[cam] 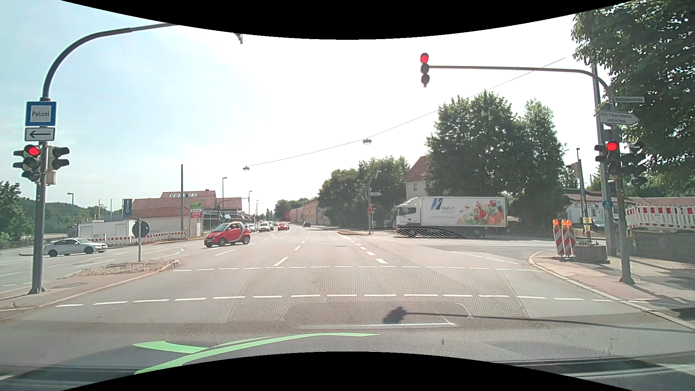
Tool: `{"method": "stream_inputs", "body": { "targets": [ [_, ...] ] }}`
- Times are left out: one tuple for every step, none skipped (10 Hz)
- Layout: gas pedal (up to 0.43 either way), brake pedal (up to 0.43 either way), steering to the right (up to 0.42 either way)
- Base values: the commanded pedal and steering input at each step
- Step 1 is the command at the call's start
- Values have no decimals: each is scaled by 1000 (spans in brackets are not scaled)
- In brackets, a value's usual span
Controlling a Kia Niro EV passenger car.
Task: Follow the waypoints while adhering to traffic rules and regulations
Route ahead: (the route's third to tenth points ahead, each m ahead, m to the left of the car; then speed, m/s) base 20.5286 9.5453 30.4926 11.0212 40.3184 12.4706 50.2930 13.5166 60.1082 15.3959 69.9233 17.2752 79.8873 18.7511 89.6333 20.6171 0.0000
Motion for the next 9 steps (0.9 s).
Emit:
{"method": "stream_inputs", "body": {
  "targets": [
    [0, 341, -12],
    [0, 341, -12],
    [0, 341, -12],
    [0, 341, -12],
    [0, 341, -12],
    [0, 341, -11],
    [0, 341, -12],
    [0, 341, -11],
    [0, 341, -12]
  ]
}}
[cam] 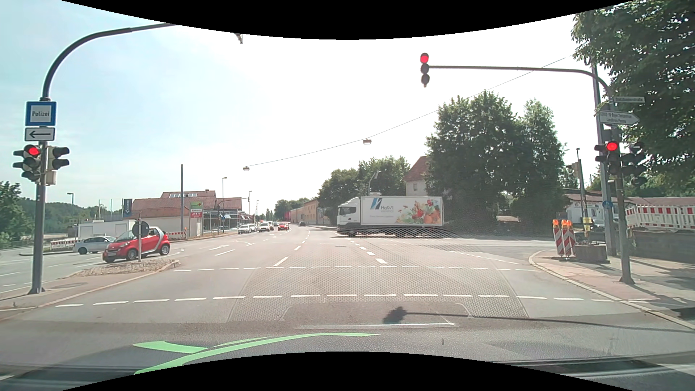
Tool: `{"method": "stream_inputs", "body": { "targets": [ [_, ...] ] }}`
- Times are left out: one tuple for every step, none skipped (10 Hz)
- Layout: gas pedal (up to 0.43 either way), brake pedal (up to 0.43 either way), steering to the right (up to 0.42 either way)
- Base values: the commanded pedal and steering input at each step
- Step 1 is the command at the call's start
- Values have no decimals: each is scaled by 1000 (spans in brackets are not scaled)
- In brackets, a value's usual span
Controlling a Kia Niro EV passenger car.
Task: Follow the waypoints while adhering to traffic rules and regulations
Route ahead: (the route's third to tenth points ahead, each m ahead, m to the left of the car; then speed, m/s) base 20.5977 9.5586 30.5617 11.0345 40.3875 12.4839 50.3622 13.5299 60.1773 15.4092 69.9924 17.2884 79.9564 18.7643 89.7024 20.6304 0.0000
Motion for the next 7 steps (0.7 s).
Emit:
{"method": "stream_inputs", "body": {
  "targets": [
    [0, 341, -12],
    [0, 348, -11],
    [0, 341, -12],
    [0, 341, -12],
    [0, 341, -12],
    [0, 341, -12],
    [0, 341, -12]
  ]
}}
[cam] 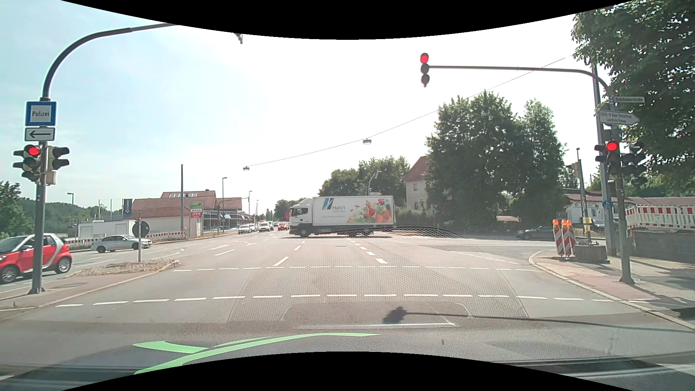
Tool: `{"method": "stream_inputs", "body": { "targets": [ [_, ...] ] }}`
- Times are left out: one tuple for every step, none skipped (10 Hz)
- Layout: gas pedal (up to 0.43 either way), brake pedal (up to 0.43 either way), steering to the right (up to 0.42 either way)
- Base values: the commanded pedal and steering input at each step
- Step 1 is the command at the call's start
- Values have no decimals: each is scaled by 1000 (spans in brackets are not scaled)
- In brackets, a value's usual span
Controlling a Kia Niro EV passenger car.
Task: Follow the waypoints while adhering to traffic rules and regulations
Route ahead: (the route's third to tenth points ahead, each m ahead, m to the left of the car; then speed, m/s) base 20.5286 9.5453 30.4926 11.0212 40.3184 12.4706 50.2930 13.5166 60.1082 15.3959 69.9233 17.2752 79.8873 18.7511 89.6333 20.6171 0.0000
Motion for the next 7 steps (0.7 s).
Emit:
{"method": "stream_inputs", "body": {
  "targets": [
    [0, 341, -12],
    [0, 341, -12],
    [0, 348, -12],
    [0, 341, -12],
    [0, 341, -12],
    [0, 341, -12],
    [0, 341, -11]
  ]
}}
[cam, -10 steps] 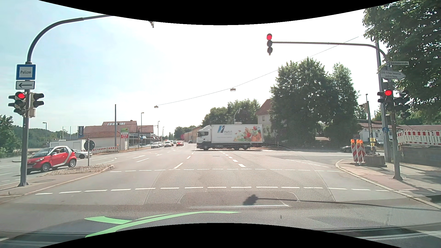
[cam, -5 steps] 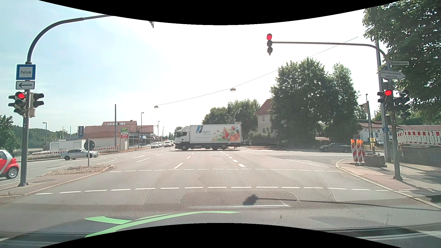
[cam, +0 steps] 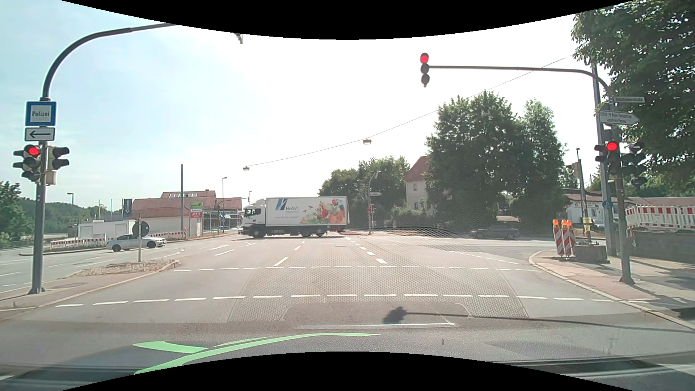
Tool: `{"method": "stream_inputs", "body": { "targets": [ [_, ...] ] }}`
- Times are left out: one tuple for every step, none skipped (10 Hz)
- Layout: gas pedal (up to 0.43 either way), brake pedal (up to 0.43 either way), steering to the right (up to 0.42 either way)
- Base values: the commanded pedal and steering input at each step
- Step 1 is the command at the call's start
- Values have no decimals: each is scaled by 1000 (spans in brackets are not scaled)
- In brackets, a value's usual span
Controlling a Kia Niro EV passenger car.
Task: Follow the waypoints while adhering to traffic rules and regulations
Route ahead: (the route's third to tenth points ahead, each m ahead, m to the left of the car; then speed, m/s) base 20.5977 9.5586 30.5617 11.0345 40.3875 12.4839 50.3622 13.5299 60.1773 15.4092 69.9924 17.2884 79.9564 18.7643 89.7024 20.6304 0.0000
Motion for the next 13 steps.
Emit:
{"method": "stream_inputs", "body": {
  "targets": [
    [0, 341, -12],
    [0, 341, -12],
    [0, 341, -12],
    [0, 341, -12],
    [0, 341, -11],
    [0, 341, -12],
    [0, 341, -12],
    [0, 341, -12],
    [0, 348, -12],
    [0, 341, -12],
    [0, 348, -11],
    [0, 341, -11],
    [0, 341, -12]
  ]
}}
